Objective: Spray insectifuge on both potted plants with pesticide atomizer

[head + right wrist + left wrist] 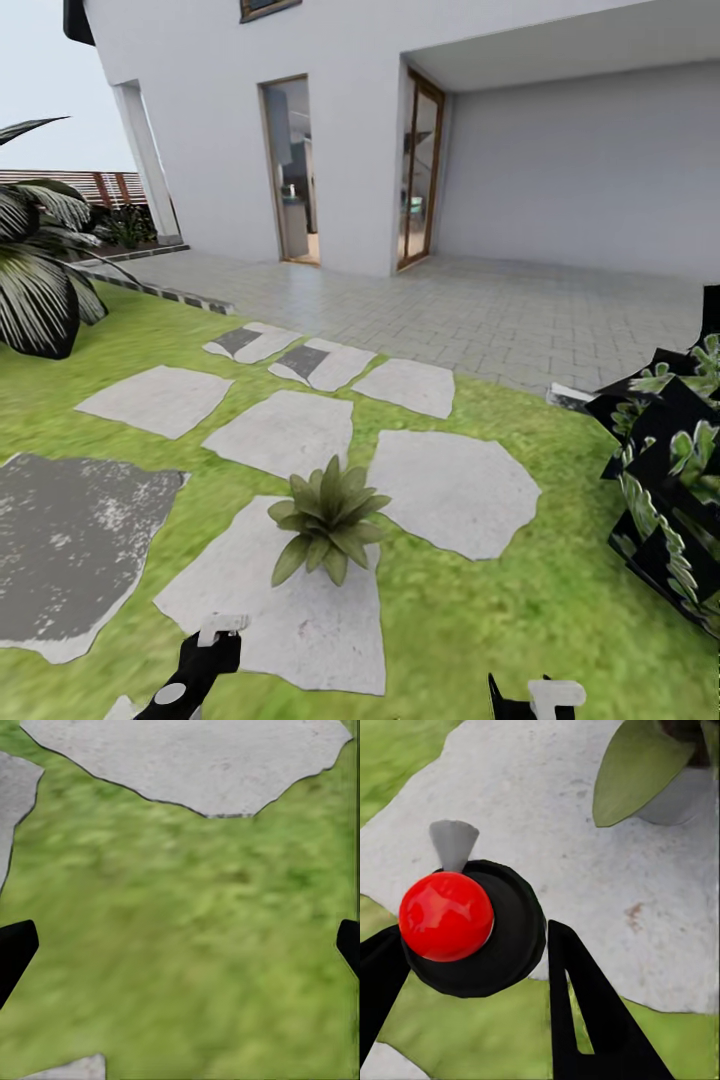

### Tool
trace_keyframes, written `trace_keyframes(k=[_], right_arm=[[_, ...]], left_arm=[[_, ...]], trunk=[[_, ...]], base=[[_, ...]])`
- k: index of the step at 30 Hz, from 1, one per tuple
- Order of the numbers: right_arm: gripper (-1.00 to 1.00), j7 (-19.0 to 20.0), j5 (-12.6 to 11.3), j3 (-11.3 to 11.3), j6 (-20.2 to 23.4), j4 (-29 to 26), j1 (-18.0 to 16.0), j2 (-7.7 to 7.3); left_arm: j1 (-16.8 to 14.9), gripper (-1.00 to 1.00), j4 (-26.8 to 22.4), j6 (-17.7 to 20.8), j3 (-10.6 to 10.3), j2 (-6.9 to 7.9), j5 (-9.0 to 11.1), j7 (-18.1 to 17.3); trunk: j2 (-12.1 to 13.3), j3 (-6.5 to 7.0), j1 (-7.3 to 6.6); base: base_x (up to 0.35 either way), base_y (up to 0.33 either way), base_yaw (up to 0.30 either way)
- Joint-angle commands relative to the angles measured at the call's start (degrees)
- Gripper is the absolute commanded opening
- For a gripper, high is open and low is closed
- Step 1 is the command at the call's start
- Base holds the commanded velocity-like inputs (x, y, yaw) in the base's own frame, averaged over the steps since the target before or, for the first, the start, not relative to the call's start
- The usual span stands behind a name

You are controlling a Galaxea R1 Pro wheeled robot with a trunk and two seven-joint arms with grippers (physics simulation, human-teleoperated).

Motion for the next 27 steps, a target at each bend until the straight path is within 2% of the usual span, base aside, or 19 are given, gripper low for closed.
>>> trace_keyframes(k=[1, 8, 15, 20, 27], right_arm=[[1.00, 0.0, 0.2, -0.2, -0.2, 0.1, 0.0, 0.02], [1.00, -0.1, 0.2, -0.2, -0.2, 0.1, 0.0, 0.05], [1.00, -0.1, 0.2, -0.2, -0.2, 0.1, 0.0, 0.06], [1.00, -0.1, 0.2, -0.2, -0.2, 0.1, 0.0, 0.06], [1.00, 0.3, 0.3, 0.0, -0.2, -0.1, 0.0, 0.06]], left_arm=[[0.0, -1.00, 0.0, -0.2, 0.0, 0.00, 0.1, 0.1], [0.0, -1.00, 0.0, -0.2, 0.0, 0.00, 0.1, 0.1], [0.0, -1.00, 0.0, -0.2, 0.0, 0.00, 0.1, 0.2], [0.0, -1.00, 0.0, -0.1, 0.0, 0.00, 0.1, 0.2], [-0.1, -1.00, -0.4, 0.0, -0.6, -0.11, -0.5, 0.0]], trunk=[[0.0, -0.05, 0.00], [0.0, -0.05, 0.00], [0.0, -0.05, 0.00], [0.0, -0.05, 0.00], [0.0, -0.05, 0.00]], base=[[0.079, -0.272, 0.000], [0.067, -0.273, 0.035], [0.002, -0.274, 0.233], [-0.157, -0.241, 0.258], [-0.128, -0.104, 0.046]])
